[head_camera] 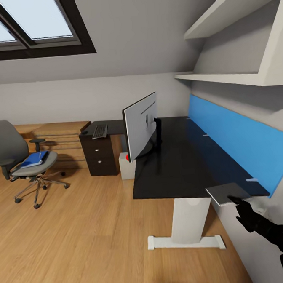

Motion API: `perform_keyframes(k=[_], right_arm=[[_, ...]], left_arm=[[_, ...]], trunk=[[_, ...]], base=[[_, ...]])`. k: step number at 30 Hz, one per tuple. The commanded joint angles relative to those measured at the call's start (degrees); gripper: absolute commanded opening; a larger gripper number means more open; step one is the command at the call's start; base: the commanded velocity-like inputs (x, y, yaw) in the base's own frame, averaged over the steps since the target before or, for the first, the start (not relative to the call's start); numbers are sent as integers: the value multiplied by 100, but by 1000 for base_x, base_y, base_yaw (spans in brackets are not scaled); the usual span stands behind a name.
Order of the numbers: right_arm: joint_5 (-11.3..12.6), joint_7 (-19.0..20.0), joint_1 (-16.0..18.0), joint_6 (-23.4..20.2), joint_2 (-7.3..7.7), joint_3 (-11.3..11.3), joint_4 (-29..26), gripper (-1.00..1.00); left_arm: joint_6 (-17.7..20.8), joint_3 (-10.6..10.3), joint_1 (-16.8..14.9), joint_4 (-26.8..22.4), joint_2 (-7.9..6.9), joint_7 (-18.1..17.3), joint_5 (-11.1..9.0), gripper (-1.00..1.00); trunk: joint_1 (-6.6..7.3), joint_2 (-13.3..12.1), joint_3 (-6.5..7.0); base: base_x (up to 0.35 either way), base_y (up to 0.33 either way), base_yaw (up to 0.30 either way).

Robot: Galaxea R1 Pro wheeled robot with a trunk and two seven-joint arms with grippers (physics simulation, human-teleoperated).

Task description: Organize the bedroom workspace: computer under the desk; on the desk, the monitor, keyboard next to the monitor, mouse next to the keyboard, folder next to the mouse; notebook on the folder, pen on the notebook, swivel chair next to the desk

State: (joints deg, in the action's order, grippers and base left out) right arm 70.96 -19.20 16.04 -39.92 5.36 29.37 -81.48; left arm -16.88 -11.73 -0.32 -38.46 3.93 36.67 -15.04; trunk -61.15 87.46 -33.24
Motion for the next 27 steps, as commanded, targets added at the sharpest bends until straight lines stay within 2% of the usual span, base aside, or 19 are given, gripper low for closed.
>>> perform_keyframes(k=[1,6,14,18,20,23,24,27], right_arm=[[60,-54,5,-16,0,13,-4,100],[63,-50,5,-14,0,265,4,100],[67,148,5,0,39,464,0,100],[73,528,5,-3,157,569,54,100],[79,1050,5,0,290,606,349,100],[91,1443,5,1,399,617,655,100],[98,1694,5,3,466,619,862,100],[107,2182,5,48,544,625,1153,100]], left_arm=[[-34,-31,-3,-12,-6,25,-60,100],[-34,-39,-3,-29,-6,23,-60,100],[-29,-40,-3,-30,-6,22,-60,100],[-28,-40,-3,-30,-6,18,-60,100],[-28,-40,-3,-30,-6,17,-60,100],[-27,-40,-3,-30,-6,16,-60,100],[-26,-40,-3,-30,-5,16,-60,100],[-26,-40,-3,-26,-2,13,-60,100]], trunk=[[-22,45,-24],[-132,245,-114],[-308,566,-257],[-396,726,-329],[-440,807,-365],[-506,927,-419],[-528,967,-437],[-593,1087,-491]], base=[[0,0,0],[0,0,0],[0,0,0],[0,0,0],[0,0,0],[0,0,0],[0,0,0],[0,0,0]])
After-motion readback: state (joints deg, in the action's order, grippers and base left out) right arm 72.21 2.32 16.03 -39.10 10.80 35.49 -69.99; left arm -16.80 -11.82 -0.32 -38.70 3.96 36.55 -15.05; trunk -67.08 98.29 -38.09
